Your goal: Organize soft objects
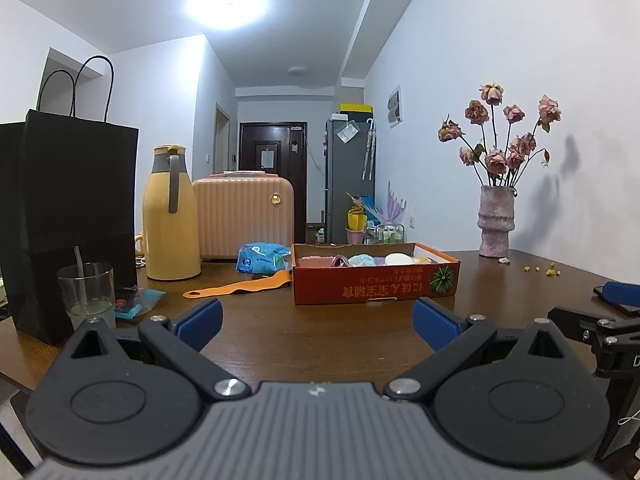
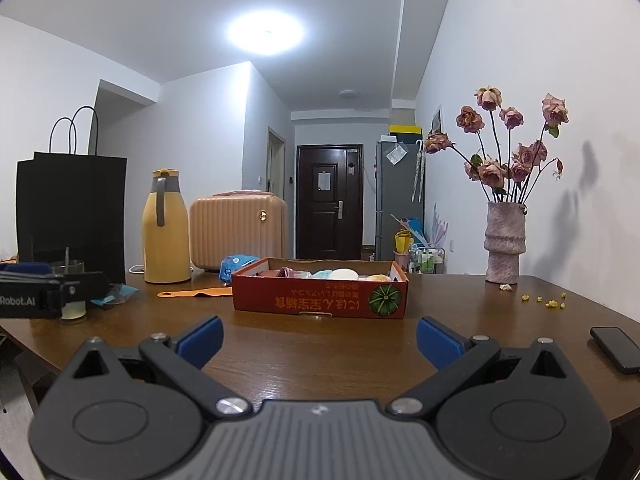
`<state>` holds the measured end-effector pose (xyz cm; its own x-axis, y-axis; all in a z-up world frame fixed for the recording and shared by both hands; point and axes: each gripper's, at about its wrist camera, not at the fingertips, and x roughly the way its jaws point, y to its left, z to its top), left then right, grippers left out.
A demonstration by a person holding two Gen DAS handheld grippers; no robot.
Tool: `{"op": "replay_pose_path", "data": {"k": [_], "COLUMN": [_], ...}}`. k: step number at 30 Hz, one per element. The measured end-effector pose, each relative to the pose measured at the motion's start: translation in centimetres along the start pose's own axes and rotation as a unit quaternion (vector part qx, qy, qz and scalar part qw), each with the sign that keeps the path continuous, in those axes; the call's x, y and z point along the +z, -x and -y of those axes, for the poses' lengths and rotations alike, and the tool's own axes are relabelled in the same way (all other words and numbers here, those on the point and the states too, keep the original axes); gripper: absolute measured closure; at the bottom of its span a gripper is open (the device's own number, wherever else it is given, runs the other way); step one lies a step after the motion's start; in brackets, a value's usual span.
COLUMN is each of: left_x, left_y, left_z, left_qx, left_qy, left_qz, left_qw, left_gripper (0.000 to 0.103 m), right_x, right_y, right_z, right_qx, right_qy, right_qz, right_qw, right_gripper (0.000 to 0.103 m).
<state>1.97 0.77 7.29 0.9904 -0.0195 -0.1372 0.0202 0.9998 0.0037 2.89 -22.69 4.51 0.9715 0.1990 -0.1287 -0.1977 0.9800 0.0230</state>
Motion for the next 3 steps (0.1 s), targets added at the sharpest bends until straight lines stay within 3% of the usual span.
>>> {"op": "replay_pose_path", "data": {"k": [3], "left_x": [0.00], "left_y": [0.25], "left_z": [0.11], "left_qx": [-0.004], "left_qy": [-0.008], "left_qz": [0.008], "left_qw": [0.9999], "left_gripper": [0.000], "right_x": [0.03], "right_y": [-0.04], "right_z": [-0.02], "right_qx": [0.001], "right_qy": [0.001], "right_qz": [0.000], "right_qw": [1.000], "right_gripper": [0.000]}}
